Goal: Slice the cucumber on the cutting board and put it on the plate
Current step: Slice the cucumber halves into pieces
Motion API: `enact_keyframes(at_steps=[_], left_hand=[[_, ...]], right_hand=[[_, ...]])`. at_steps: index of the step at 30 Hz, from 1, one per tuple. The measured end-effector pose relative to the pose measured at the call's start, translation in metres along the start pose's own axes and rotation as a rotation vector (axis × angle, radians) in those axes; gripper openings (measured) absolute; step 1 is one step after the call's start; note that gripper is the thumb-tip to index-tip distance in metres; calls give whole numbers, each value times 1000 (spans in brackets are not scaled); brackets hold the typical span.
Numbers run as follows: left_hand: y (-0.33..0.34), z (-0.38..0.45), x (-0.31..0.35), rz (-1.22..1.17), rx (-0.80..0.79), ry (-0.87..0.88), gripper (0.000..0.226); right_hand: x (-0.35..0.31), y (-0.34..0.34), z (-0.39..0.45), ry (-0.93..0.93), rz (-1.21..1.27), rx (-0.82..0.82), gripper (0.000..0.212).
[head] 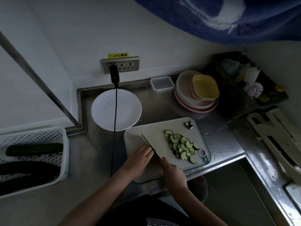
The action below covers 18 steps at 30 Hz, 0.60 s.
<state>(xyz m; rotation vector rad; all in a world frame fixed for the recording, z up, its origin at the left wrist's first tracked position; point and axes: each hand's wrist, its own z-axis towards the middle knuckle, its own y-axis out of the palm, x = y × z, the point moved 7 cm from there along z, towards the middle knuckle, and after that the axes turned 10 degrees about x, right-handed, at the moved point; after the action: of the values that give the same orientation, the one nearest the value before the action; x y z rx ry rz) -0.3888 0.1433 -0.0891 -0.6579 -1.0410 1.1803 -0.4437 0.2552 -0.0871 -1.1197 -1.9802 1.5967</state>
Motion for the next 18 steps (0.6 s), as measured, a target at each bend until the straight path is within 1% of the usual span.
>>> enact_keyframes(at_steps=[5, 8, 10, 13, 14, 16, 18], left_hand=[[1, 0, -1, 8, 19, -36, 87], [2, -1, -4, 2, 13, -68, 79], [2, -1, -6, -16, 31, -88, 68], [-3, 0, -5, -61, 99, -52, 33], [-5, 0, -4, -63, 115, -29, 30], [-9, 0, -1, -44, 133, 8, 37], [-9, -1, -2, -46, 119, -22, 50]], right_hand=[[0, -2, 1, 3, 8, 25, 23], [-1, -6, 2, 6, 56, 24, 19], [-2, -11, 6, 33, 101, 33, 17], [-7, -23, 8, 29, 147, 117, 19], [-9, -27, 7, 17, 157, 156, 20], [-15, -33, 3, -7, 156, 223, 23], [-20, -32, 0, -17, 137, 229, 24]])
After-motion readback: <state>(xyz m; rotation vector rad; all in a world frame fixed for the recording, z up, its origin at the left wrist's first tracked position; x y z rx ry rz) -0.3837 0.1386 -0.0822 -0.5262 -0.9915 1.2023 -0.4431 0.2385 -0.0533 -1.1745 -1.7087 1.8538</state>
